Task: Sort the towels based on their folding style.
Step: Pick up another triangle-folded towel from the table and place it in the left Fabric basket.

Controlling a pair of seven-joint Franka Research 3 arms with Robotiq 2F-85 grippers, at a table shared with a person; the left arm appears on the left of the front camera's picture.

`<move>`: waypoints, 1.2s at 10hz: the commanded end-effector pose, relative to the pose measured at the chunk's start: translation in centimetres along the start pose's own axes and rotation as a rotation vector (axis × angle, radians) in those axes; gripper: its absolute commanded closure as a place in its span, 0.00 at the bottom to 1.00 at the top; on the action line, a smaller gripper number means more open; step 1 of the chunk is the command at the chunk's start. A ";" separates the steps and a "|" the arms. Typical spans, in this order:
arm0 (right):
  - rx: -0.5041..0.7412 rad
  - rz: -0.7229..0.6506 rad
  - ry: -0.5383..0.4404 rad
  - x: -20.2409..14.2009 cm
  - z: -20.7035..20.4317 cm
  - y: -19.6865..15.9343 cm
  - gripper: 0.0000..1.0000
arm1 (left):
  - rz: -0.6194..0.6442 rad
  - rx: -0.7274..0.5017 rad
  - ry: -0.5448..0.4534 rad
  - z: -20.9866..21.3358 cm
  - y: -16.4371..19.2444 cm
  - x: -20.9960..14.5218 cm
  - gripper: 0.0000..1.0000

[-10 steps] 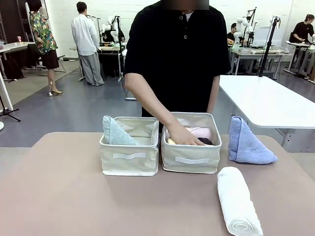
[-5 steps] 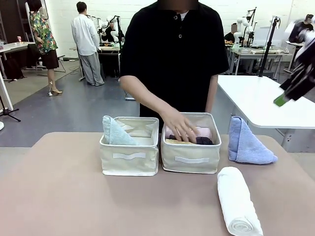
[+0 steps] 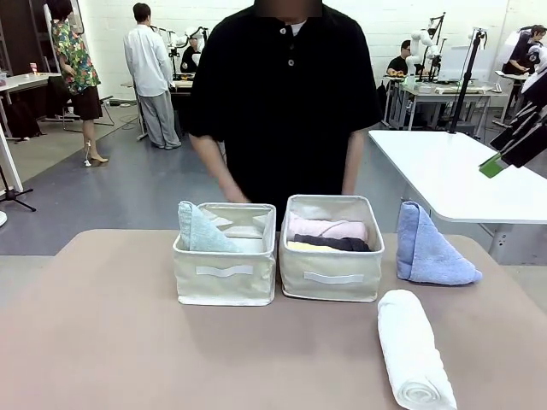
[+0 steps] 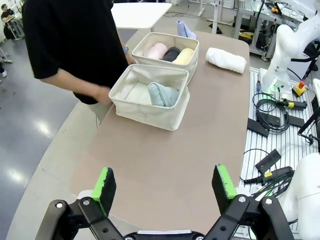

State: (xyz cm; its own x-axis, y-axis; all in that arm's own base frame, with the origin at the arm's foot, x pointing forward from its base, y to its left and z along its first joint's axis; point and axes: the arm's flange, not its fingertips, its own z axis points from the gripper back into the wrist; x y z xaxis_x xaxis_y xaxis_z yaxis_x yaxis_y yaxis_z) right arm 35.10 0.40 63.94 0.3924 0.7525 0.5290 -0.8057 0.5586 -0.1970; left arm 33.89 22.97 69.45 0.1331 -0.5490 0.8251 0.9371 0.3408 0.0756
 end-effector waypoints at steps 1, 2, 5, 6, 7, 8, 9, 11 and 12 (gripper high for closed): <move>0.009 -0.007 0.022 0.1 -0.5 0.1 0.00 | -0.007 0.006 -0.009 0.1 -0.1 0.2 0.00; 0.000 0.000 0.000 0.0 0.0 0.0 0.00 | -0.007 0.006 -0.009 0.1 -0.1 0.2 0.00; 0.173 0.196 0.354 6.3 -7.8 -4.5 0.00 | -0.007 0.006 -0.009 0.1 -0.1 0.2 0.00; 0.173 0.236 0.403 8.1 -9.7 -5.8 0.00 | -0.007 0.006 -0.009 0.1 -0.1 0.2 0.00; 0.165 0.254 0.425 9.2 -11.1 -6.5 0.00 | -0.007 0.006 -0.009 0.1 -0.1 0.2 0.00; 0.146 0.289 0.450 9.8 -12.7 -7.5 0.00 | -0.007 0.006 -0.009 0.1 -0.1 0.2 0.00; 0.139 0.348 0.459 10.1 -14.4 -8.7 0.00 | -0.007 0.006 -0.009 0.1 -0.1 0.2 0.00; 0.159 0.399 0.444 9.6 -18.1 -11.3 0.00 | -0.007 0.006 -0.009 0.1 -0.1 0.2 0.00; 0.190 0.410 0.448 9.1 -19.3 -11.9 0.00 | -0.007 0.006 -0.009 0.1 -0.1 0.2 0.00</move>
State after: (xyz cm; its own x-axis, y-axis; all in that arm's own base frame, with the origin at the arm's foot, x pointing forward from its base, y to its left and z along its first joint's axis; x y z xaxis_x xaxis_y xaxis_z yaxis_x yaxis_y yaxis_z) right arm 55.79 7.73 55.67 0.1806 0.9830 0.0324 -0.9713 0.1835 -0.1513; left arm 33.93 22.96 69.47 0.1334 -0.5498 0.8246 0.9371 0.3408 0.0757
